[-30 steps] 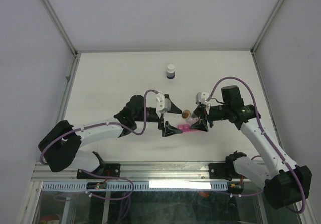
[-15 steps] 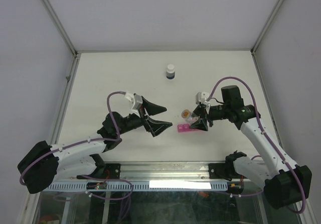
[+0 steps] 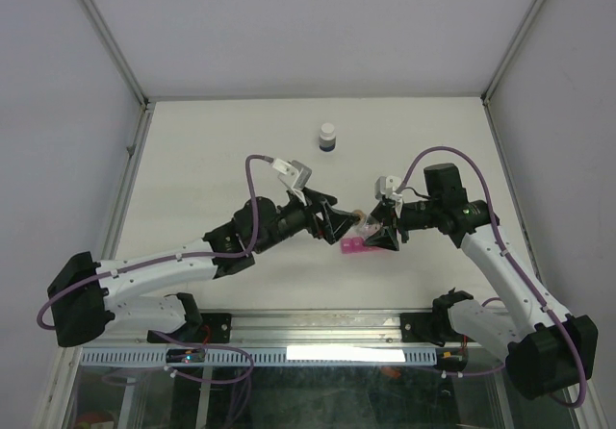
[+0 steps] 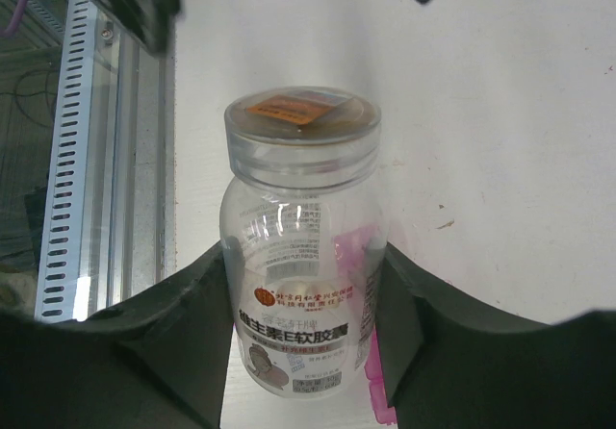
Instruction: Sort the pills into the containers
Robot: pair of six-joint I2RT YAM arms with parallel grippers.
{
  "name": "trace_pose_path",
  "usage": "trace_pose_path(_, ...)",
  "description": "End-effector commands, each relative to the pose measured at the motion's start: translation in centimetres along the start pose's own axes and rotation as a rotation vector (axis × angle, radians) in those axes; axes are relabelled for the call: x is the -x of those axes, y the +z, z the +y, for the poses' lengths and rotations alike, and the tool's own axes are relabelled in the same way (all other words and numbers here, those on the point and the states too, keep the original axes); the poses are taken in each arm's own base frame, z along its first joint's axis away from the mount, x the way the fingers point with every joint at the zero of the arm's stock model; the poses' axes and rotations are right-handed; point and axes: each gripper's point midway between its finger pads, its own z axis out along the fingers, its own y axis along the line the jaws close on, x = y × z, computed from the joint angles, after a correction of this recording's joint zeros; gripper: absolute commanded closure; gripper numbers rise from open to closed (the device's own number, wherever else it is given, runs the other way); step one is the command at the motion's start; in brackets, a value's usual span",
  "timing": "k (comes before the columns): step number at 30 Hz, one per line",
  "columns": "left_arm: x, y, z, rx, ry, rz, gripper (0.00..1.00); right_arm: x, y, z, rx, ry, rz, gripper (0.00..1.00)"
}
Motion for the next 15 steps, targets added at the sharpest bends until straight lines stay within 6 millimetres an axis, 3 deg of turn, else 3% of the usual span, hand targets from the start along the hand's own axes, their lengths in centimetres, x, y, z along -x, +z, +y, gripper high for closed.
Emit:
trace_pose_path(1,-0.1,1.4,0.0,0.039,0.036,0.028,0.12,2.1,-0.2,-0.5,-0.005,-0.066,-0.049,1.0)
trace_pose_path(7,-0.6,2.4,-1.1,0.001,0.033,0.049,0.15,2.2,-0.2,-0.5,-0.003,-0.064,-0.051,1.0)
trace_pose_path(15,-1.1,2.6,-1.6,-0.025,0.029,0.07,0.39,2.3,-0.2,-0.4,-0.003,-0.063,-0.053,1.0)
